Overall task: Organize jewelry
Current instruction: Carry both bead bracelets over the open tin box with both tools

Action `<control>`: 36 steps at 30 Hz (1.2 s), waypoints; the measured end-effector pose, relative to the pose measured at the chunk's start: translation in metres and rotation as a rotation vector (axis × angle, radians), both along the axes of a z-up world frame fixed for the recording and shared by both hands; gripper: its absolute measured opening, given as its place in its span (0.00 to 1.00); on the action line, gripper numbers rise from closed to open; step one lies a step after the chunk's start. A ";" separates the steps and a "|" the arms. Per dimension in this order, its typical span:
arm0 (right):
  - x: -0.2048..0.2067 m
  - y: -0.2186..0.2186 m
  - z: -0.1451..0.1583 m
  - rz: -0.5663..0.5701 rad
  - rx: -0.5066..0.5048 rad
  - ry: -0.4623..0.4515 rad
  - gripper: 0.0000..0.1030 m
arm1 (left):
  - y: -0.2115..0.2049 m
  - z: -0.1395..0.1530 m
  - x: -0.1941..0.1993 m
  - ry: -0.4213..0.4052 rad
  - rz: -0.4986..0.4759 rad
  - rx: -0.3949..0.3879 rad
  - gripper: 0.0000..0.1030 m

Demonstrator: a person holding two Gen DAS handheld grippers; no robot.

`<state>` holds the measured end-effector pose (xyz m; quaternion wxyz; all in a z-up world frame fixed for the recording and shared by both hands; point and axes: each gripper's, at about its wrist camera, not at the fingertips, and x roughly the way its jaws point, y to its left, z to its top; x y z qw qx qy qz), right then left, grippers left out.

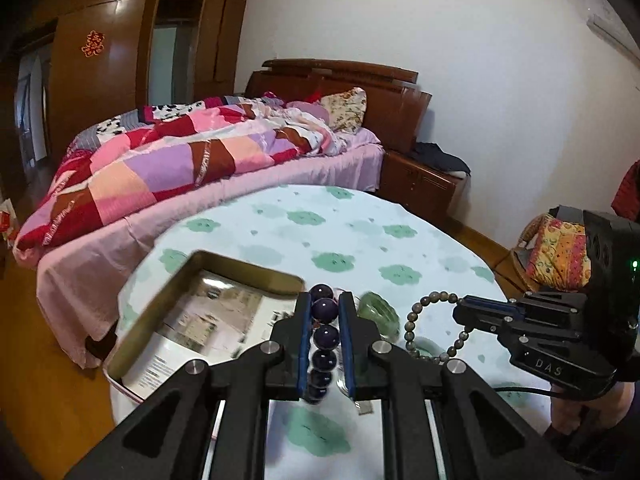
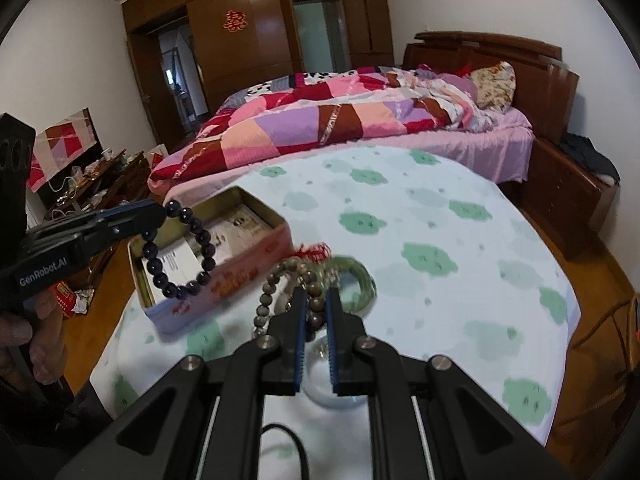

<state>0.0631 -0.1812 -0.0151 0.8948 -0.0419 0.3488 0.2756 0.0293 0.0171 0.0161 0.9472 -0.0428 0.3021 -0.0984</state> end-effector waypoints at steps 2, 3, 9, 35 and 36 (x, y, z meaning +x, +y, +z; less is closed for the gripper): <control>0.007 0.009 0.004 0.016 -0.009 -0.011 0.11 | 0.007 0.005 0.004 -0.011 0.017 0.011 0.12; 0.010 0.012 0.005 0.021 -0.013 -0.015 0.11 | 0.011 0.007 0.006 -0.014 0.026 0.015 0.12; 0.026 0.039 0.015 0.061 -0.022 -0.029 0.11 | 0.034 0.011 0.024 -0.019 0.062 0.032 0.12; 0.075 0.129 -0.024 0.100 -0.106 0.050 0.11 | 0.073 -0.037 0.107 0.083 0.159 0.052 0.13; 0.076 0.130 -0.025 0.098 -0.109 0.053 0.11 | 0.074 -0.039 0.108 0.088 0.162 0.052 0.13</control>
